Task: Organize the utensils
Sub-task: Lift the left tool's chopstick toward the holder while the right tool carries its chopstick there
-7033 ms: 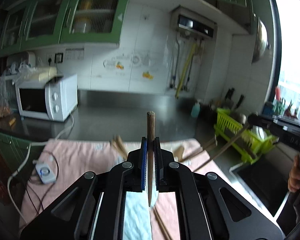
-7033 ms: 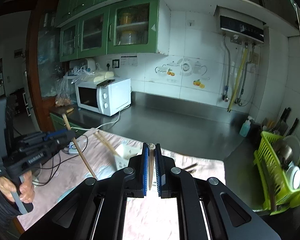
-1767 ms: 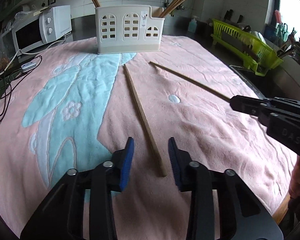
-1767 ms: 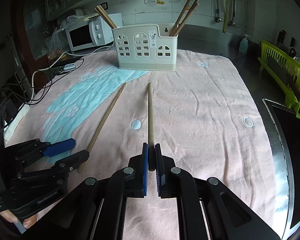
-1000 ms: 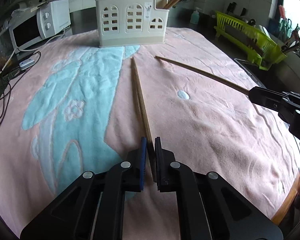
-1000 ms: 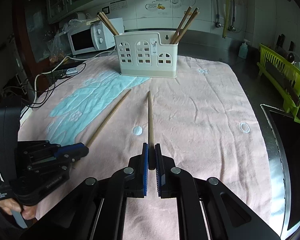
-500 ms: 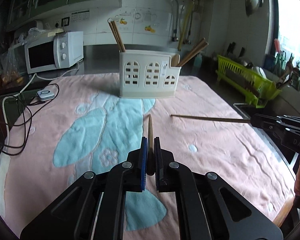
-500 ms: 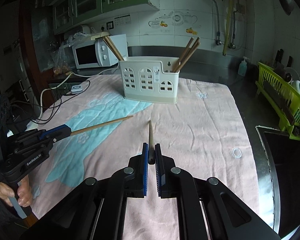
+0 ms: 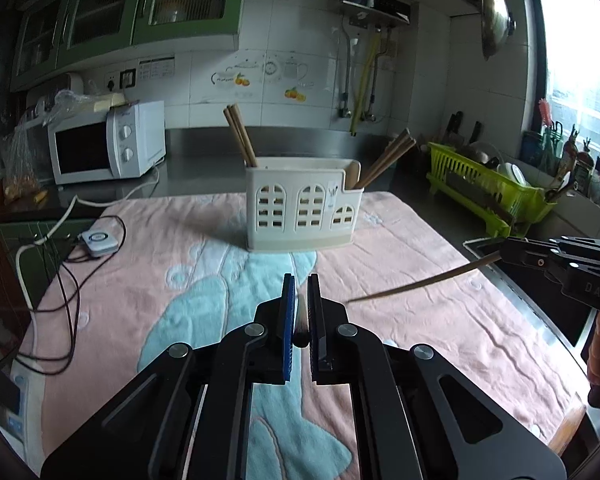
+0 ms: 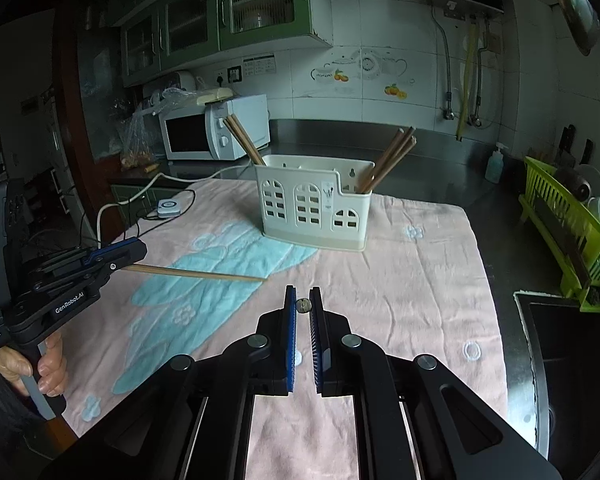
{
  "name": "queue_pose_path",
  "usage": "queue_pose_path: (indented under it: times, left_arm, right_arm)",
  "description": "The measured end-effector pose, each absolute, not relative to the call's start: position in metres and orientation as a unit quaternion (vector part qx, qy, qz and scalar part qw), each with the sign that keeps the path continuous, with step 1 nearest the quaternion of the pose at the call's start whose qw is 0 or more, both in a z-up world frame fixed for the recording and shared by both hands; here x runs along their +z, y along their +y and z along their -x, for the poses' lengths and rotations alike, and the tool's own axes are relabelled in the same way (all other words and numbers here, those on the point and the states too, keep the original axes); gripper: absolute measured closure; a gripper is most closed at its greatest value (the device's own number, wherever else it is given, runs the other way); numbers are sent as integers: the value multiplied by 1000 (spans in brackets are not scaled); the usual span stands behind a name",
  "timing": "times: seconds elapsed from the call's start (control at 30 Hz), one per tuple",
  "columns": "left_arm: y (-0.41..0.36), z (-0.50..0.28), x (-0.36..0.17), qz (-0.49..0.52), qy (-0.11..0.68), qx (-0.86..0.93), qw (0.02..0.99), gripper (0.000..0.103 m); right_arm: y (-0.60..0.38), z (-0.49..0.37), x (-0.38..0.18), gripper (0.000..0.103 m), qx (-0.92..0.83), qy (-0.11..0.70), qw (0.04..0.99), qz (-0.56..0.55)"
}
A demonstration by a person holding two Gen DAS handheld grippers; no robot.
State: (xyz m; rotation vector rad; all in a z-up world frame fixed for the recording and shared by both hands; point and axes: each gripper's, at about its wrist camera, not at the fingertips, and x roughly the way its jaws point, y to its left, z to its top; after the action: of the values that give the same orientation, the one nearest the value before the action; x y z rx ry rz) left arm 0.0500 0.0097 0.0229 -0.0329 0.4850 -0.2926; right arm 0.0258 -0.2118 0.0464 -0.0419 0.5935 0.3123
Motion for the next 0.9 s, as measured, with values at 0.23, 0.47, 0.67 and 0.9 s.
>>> queue_pose_path:
  times: [0.23,0.47,0.67,0.9]
  left_arm:
    - [14,-65,46,15,227,-155,961,99]
    - [14,-90,58,15,223,-158,962,98]
    - [11,-109,58,22,225,-158,961,98]
    - [13,-124,39,42,231,-158,959,99]
  right_arm:
    - [-209,-36,54,96,156,289,944,23]
    - [-207,-44,57,96,157,287,945,25]
    - [-208,-52,60,96,156,284,946,19]
    - [-211,-58,63,96,154,280,947,15]
